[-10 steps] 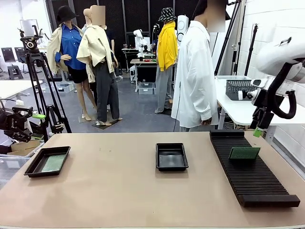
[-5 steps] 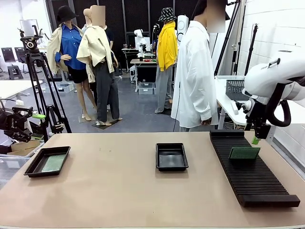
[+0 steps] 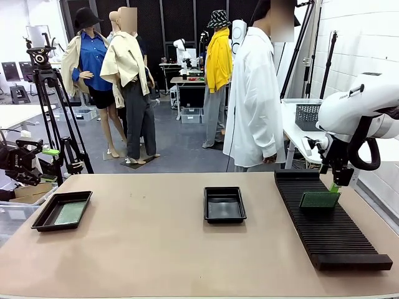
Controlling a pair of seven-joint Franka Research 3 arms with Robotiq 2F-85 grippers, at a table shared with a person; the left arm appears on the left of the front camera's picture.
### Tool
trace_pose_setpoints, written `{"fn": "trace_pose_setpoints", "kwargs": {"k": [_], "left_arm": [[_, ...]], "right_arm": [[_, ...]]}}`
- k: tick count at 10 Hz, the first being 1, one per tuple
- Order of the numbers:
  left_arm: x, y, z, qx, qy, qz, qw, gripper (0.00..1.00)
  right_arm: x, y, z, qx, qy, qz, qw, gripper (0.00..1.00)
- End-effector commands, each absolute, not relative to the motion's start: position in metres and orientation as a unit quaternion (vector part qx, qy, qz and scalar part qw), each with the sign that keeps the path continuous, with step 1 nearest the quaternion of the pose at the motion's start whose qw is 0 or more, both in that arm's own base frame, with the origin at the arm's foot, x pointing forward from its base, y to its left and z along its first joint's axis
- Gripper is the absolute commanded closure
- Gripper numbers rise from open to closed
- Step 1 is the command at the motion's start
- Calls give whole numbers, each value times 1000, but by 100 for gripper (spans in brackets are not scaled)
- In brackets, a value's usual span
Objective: Inspect and transfer BCBs to ESD trays.
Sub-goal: Pick up the Blank PCB from the PCB Rack and place it in the right ESD tray.
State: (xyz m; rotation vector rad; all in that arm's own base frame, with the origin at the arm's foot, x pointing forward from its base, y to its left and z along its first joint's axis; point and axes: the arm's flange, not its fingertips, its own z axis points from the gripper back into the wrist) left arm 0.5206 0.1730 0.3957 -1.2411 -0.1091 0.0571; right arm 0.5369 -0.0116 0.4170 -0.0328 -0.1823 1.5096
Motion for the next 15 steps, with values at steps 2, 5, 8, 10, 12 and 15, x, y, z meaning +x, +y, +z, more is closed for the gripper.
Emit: {"fn": "trace_pose_setpoints", "kwargs": {"k": [2,5,8,10,12,15], "left_arm": [[520,173,398,-581,-53,28,812,0],[520,173,398,-581,-53,28,812,0],[520,173,398,-581,-53,28,812,0],[520,173,398,-581,-53,28,812,0],[520,173,398,-581,-53,28,812,0],[520,173,398,-581,-53,28,812,0]], "right_arm": [[537,-12,417,-15,-83,684,725,0],[537,-12,417,-15,-83,684,725,0],[536,-13,417,-10,-78,683,726,0],[539,-1,414,-8,-69,692,719,0],[538,10,410,-11,-58,695,717,0],[539,16,403,7,-46,696,716,0]]}}
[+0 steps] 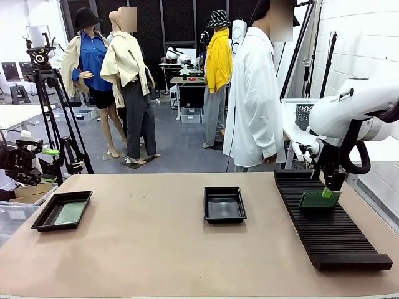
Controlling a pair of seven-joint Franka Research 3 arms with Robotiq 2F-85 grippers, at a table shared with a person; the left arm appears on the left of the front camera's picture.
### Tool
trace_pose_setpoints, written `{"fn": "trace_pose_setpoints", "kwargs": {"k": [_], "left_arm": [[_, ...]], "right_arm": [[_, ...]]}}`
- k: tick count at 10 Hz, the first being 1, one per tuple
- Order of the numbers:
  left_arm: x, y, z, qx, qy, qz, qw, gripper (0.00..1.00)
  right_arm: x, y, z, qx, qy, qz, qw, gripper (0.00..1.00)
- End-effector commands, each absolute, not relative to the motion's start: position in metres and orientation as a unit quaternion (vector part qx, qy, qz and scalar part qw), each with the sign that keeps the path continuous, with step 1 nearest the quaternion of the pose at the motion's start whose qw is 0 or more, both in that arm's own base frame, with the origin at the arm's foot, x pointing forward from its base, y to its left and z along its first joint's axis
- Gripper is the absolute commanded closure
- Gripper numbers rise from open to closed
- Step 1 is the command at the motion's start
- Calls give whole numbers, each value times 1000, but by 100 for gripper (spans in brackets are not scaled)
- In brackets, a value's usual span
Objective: Inspect and transfer BCBs to ESD trays.
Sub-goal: Pick up the Blank PCB from the PCB Rack and place it in the right ESD tray.
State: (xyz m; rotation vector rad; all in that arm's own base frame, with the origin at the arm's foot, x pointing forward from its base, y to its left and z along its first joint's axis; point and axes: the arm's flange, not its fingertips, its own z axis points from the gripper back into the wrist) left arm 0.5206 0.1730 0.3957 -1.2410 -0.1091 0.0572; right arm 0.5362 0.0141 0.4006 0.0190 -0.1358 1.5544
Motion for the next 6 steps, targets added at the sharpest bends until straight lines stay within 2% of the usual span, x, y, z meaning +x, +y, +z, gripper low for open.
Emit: {"fn": "trace_pose_setpoints", "kwargs": {"k": [1,6], "left_arm": [[520,173,398,-581,-53,28,812,0],[520,173,398,-581,-53,28,812,0]], "right_arm": [[541,17,402,8,-44,694,719,0],[545,20,371,6,-33,704,710,0]]}}
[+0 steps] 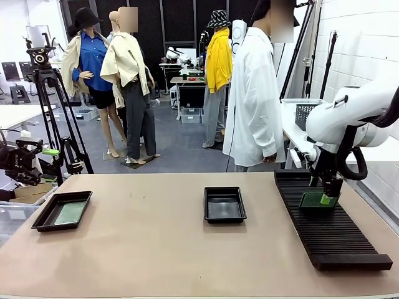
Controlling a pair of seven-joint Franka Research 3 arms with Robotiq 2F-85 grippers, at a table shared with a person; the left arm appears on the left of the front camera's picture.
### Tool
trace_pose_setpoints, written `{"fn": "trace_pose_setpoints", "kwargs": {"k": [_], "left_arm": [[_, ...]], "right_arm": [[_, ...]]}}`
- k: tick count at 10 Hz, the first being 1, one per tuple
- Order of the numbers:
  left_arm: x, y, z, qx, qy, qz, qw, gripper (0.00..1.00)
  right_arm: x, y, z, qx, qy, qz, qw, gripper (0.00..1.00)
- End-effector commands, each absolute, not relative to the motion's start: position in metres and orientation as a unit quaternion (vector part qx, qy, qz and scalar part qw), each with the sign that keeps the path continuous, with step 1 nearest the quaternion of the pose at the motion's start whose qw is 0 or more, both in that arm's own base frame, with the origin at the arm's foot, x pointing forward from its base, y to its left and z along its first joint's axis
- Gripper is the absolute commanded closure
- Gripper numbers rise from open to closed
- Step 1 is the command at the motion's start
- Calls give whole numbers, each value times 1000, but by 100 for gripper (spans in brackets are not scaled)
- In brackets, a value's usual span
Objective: Inspect and transfer BCBs to ESD trays.
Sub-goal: Pick up the Blank PCB from the PCB Rack and place it in the right ESD tray.
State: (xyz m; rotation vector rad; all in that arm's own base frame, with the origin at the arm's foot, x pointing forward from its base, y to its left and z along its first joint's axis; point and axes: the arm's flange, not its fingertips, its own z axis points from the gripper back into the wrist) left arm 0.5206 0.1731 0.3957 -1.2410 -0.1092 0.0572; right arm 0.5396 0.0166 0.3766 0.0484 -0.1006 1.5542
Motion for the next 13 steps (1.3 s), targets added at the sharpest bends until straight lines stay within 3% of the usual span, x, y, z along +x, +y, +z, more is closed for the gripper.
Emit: {"fn": "trace_pose_setpoints", "kwargs": {"k": [1,9,11,13], "left_arm": [[520,173,398,-581,-53,28,812,0],[520,173,398,-581,-53,28,812,0],[520,173,398,-581,-53,28,812,0],[520,173,398,-581,-53,28,812,0]], "right_arm": [[544,21,366,4,-32,701,712,0],[547,14,363,-6,-27,701,713,0],[547,14,367,-11,-29,702,712,12],[547,13,367,-12,-27,704,709,34]]}}
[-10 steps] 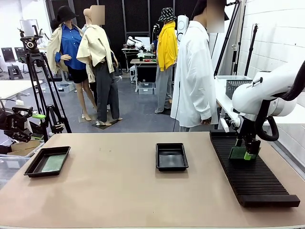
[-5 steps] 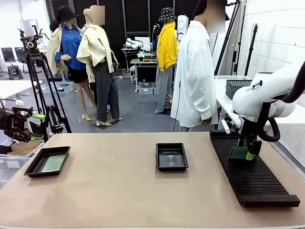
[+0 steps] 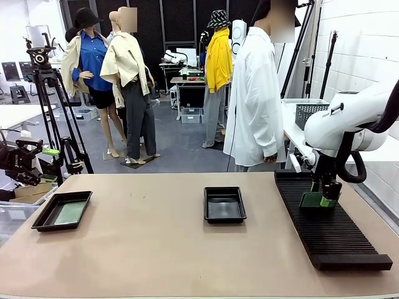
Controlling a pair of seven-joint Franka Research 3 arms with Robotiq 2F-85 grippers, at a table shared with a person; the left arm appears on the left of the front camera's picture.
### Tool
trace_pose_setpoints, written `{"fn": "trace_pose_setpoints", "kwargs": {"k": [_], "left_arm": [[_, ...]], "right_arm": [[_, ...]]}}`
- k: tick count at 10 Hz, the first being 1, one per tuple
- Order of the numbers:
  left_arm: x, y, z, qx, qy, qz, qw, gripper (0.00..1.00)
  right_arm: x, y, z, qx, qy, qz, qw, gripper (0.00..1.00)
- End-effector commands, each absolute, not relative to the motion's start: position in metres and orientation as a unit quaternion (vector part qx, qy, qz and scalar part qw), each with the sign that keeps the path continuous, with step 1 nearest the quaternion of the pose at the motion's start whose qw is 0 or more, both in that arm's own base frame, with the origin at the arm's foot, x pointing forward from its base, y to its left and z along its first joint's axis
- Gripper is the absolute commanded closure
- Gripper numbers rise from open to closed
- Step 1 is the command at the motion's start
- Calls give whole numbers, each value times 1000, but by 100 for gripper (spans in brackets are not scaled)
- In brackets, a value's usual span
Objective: Inspect and transfer BCBs to ESD trays.
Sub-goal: Pick up the Blank PCB from the PCB Rack and place it in the right ESD tray.
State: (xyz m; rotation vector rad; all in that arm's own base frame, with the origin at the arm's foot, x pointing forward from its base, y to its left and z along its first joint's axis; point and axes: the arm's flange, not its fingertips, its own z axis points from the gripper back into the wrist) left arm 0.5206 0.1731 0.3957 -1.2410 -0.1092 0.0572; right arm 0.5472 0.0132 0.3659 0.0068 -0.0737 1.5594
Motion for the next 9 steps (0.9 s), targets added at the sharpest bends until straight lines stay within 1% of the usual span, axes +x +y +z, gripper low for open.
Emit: {"fn": "trace_pose_setpoints", "kwargs": {"k": [1,4,5,9], "left_arm": [[520,173,398,-581,-53,28,812,0],[520,173,398,-581,-53,28,812,0],[520,173,398,-581,-53,28,812,0],[520,173,398,-581,-53,28,812,0]], "right_arm": [[546,12,366,-14,-27,706,708,48],[546,10,367,-10,-23,707,707,93],[548,10,368,-9,-19,708,706,100],[550,9,369,-7,-12,712,702,100]]}}
